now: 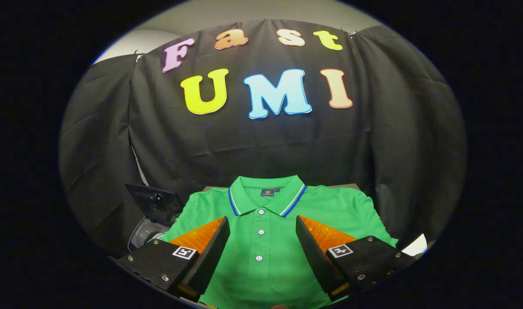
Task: Put the clothes into the washing machine and then close the washing machine lid.
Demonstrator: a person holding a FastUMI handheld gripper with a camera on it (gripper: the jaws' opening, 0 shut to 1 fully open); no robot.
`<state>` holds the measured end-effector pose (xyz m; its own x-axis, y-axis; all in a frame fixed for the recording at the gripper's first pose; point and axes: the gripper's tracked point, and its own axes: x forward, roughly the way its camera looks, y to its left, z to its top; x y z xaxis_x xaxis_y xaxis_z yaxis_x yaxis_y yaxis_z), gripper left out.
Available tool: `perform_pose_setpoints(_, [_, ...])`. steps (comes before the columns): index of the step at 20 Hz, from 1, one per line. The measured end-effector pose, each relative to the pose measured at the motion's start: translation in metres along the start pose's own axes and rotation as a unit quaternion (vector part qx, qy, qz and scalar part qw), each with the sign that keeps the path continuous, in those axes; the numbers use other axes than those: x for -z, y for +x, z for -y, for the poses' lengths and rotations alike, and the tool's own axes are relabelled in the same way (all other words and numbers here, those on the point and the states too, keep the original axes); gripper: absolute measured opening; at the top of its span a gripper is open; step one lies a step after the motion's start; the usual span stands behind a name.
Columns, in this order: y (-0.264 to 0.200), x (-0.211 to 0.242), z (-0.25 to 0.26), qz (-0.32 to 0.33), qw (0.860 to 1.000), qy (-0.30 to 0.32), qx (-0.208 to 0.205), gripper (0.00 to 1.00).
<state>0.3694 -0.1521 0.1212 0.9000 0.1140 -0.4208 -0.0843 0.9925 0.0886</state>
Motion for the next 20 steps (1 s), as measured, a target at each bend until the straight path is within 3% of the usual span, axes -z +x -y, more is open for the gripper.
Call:
perform_pose_setpoints(11, [0.047,0.034,0.001,-0.094,0.994,-0.049,-0.003,0.96])
perform_pose_setpoints(16, [0.046,0.03,-0.003,-0.098,0.993,-0.057,-0.015,0.95])
perform_pose_setpoints(20, [0.047,0.033,-0.016,-0.108,0.99,-0.073,-0.051,0.79])
